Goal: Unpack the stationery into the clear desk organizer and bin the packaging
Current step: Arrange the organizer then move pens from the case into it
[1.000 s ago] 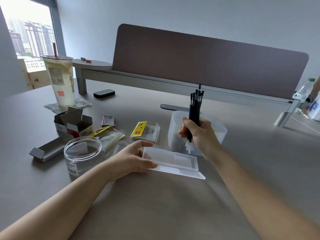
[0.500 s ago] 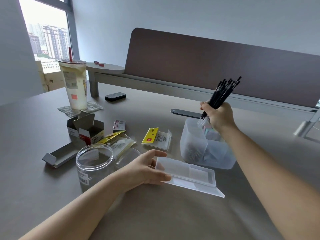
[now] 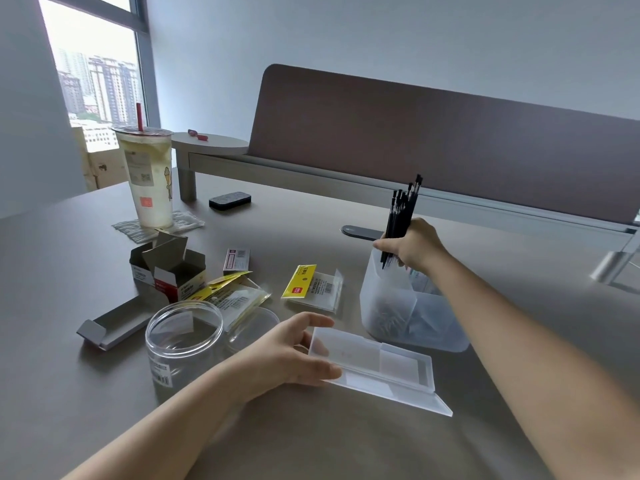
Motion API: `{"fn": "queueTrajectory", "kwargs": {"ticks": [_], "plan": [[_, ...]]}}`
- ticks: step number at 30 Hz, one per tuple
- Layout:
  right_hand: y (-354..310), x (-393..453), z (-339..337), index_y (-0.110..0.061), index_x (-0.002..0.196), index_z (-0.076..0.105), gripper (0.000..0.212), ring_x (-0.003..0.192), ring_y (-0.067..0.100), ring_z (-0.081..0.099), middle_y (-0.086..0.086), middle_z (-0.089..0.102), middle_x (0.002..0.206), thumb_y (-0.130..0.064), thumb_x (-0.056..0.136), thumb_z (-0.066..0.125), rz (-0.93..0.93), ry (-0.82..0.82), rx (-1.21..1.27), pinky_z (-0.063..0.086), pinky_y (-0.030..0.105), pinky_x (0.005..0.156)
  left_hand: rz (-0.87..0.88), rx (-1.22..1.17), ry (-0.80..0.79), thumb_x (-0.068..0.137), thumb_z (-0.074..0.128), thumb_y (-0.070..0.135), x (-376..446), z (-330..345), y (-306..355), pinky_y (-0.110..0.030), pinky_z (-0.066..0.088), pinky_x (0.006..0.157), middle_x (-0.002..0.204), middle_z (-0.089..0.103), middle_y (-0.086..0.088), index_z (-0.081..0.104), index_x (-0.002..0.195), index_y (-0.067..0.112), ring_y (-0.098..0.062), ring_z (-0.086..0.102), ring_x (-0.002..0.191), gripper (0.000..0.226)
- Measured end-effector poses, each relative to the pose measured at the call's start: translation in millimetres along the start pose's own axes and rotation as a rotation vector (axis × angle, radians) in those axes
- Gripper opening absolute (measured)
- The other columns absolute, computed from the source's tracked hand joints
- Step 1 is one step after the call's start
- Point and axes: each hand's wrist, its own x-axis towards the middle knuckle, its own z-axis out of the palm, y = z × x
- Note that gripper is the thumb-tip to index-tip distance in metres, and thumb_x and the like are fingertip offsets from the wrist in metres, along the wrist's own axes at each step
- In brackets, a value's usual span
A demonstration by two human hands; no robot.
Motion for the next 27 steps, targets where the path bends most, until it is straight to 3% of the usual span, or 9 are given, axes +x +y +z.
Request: {"fn": "queueTrajectory", "kwargs": {"ticks": [3,6,11,16,18,20,23,25,27], "plan": [[3.0,3.0,2.9,-0.004,0.076,0.063,0.017,0.054,0.017,0.048,0.006,0.055,0.061,-0.021,0.077,0.066,-0.005,0.009,0.011,0.04,0.023,0.049,-0.004,-0.003,-0.004,0.058,0.075,0.009,0.0,-1.2,-0.1,-0.035,0.054,0.086,0.105,0.05,-0.014,0.05,0.104,0.031,-0.027,0.058,0.099,0.057],[5.5,2.6,4.2,-0.008,0.063,0.055,0.023,0.049,0.015,0.048,0.006,0.055,0.06,-0.021,0.078,0.067,0.02,-0.071,0.001,0.04,0.019,0.045,-0.011,-0.01,0.0,0.059,0.075,0.007,0.9,-1.5,-1.0,-0.036,0.054,0.086,0.106,0.05,-0.015,0.051,0.104,0.03,-0.03,0.058,0.101,0.056],[6.1,6.2,-1.0,-0.011,0.059,0.051,0.03,0.057,0.018,0.045,0.005,0.048,0.06,-0.027,0.073,0.072,0.025,-0.166,0.016,0.035,0.027,0.054,-0.002,-0.02,0.003,0.052,0.071,0.011,1.9,-1.1,-2.0,-0.03,0.057,0.078,0.102,0.051,-0.013,0.051,0.104,0.031,-0.024,0.06,0.094,0.059],[13.2,5.9,-1.9,-0.007,0.079,0.056,0.035,0.066,0.019,0.047,0.002,0.05,0.067,-0.034,0.067,0.075,0.0,-0.21,0.004,0.036,0.028,0.061,0.007,-0.037,-0.008,0.067,0.072,0.001,1.9,-2.0,-1.9,-0.025,0.057,0.072,0.103,0.05,-0.013,0.051,0.104,0.029,-0.021,0.059,0.089,0.051],[15.9,4.1,-4.0,-0.006,0.095,0.057,0.047,0.079,0.021,0.051,0.003,0.056,0.081,-0.038,0.066,0.075,-0.014,-0.207,-0.037,0.042,0.03,0.069,0.011,-0.03,-0.007,0.066,0.073,0.003,1.6,-2.0,-1.5,-0.026,0.057,0.073,0.106,0.05,-0.014,0.051,0.105,0.029,-0.023,0.059,0.092,0.051],[15.5,-0.3,-6.6,-0.009,0.11,0.053,0.06,0.101,0.024,0.053,0.006,0.058,0.107,-0.042,0.065,0.075,-0.042,-0.19,-0.102,0.046,0.037,0.088,0.025,-0.035,0.002,0.057,0.073,0.009,1.7,-2.0,-1.4,-0.025,0.057,0.071,0.105,0.05,-0.015,0.051,0.105,0.028,-0.024,0.06,0.092,0.056],[11.9,-12.1,-10.7,-0.009,0.131,0.038,0.079,0.127,0.026,0.038,0.011,0.041,0.138,-0.045,0.069,0.071,-0.077,-0.162,-0.201,0.034,0.042,0.107,0.045,-0.067,0.026,0.056,0.078,0.007,1.3,-3.8,-0.8,-0.025,0.058,0.068,0.102,0.05,-0.017,0.053,0.106,0.026,-0.024,0.06,0.087,0.059],[9.1,-23.3,-14.9,-0.01,0.139,0.027,0.084,0.135,0.025,0.027,0.01,0.03,0.146,-0.049,0.074,0.064,-0.092,-0.103,-0.253,0.026,0.041,0.111,0.063,-0.086,0.044,0.058,0.073,0.004,-0.5,-4.0,-0.3,-0.025,0.058,0.067,0.099,0.049,-0.017,0.053,0.105,0.024,-0.023,0.06,0.084,0.055],[7.6,-39.4,-20.3,-0.01,0.138,0.028,0.076,0.135,0.025,0.026,0.01,0.03,0.145,-0.047,0.079,0.058,-0.145,0.001,-0.251,0.023,0.039,0.112,0.079,-0.092,0.055,0.06,0.069,0.002,-3.9,-2.5,0.3,-0.023,0.057,0.061,0.095,0.047,-0.016,0.053,0.105,0.023,-0.021,0.059,0.08,0.053]]}}
